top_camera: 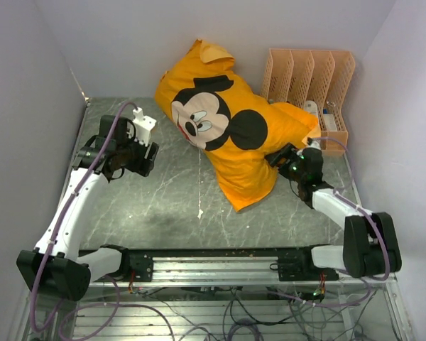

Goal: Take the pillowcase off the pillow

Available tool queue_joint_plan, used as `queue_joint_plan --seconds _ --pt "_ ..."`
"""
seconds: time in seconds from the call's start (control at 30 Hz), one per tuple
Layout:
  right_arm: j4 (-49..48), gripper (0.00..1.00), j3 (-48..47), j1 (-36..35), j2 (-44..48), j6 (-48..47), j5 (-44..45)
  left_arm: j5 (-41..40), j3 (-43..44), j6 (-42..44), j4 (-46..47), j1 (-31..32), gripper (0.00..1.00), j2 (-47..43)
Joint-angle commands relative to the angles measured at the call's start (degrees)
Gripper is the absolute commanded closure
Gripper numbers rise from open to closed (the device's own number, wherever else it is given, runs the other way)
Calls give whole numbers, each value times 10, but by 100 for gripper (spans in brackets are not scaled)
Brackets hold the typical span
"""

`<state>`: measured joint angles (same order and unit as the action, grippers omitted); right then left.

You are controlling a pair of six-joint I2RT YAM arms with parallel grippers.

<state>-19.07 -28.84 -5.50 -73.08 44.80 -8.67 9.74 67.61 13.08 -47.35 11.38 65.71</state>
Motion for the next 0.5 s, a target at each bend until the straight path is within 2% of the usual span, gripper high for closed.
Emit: queue_joint_plan --seconds 0.0,0.17,0.2,0.33,0.47 --pt "-71 39 -83 -95 -42 -56 22 21 27 16 -43 -3 24 5" --pt "-56 96 -185 -192 -85 -79 10 20 16 15 -27 -4 24 -25" --pt "-49 100 -207 -216 -88 -86 20 21 16 18 -27 -4 24 -30" --pt "-19 100 -324 -317 -112 -107 48 16 10 35 -17 -4 24 -53" --pt "25 100 -445 -404 -175 -127 57 15 -1 54 -19 -4 23 -69"
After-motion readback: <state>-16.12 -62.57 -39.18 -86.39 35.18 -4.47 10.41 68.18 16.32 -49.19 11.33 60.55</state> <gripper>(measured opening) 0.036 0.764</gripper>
